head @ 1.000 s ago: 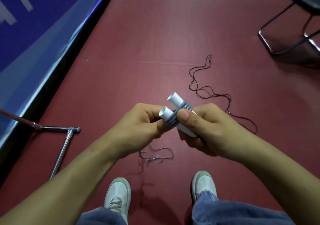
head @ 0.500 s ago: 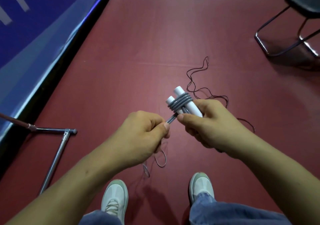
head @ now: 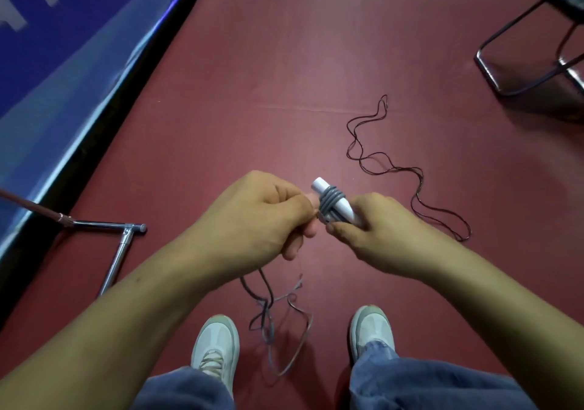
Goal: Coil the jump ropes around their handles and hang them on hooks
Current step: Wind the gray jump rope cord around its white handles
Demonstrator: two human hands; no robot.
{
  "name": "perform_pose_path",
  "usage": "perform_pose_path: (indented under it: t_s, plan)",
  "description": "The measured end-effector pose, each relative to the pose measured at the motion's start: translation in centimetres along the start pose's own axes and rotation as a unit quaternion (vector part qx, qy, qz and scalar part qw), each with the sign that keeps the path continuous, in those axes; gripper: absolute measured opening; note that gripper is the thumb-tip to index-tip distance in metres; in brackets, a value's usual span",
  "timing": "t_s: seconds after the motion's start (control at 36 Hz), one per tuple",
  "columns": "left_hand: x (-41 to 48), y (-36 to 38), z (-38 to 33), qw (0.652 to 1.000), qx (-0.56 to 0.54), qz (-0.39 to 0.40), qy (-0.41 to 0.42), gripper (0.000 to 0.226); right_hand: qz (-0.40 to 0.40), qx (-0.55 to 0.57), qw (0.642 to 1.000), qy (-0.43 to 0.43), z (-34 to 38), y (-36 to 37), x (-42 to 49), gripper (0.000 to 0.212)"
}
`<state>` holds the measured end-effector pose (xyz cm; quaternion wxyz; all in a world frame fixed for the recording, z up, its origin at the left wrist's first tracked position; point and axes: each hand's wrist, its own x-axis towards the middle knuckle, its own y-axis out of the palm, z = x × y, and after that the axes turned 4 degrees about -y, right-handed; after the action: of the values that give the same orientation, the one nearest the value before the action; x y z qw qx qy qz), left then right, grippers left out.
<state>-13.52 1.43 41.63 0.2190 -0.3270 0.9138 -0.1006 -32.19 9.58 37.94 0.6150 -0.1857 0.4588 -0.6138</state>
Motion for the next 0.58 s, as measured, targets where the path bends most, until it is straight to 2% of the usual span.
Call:
perform_pose_path:
  t_s: [0.17,0.25,0.39,0.47,0.58]
  plan:
    - [0.4,-0.1,-0.5,0.999,-0.048,0.014,-0.002,0.043,0.045,-0.096,0.993,-0.05,2.2,1.8,-0.6,0.032]
    - [0.9,-0.5,-0.4,1.0,0.008,-0.003,-0.001,0.045,0.073,-0.121,0.986,-0.09,3.2,1.7,-1.4,0.03]
    - [1.6,-1.2,-0.1,0.983,0.176,-0.031,0.028,0.043,0.098,-0.134,0.978,-0.129,4.2,1.9,-2.7,0.05]
    - [1.9,-1.5,0.1,0.977,0.207,-0.027,0.035,0.041,0.1,-0.122,0.976,-0.149,4.2,2.2,-3.1,0.057]
    - [2.1,-2.3,0.6,0.982,0.187,-0.01,0.037,0.037,0.115,-0.083,0.974,-0.177,4.4,2.1,-3.8,0.058]
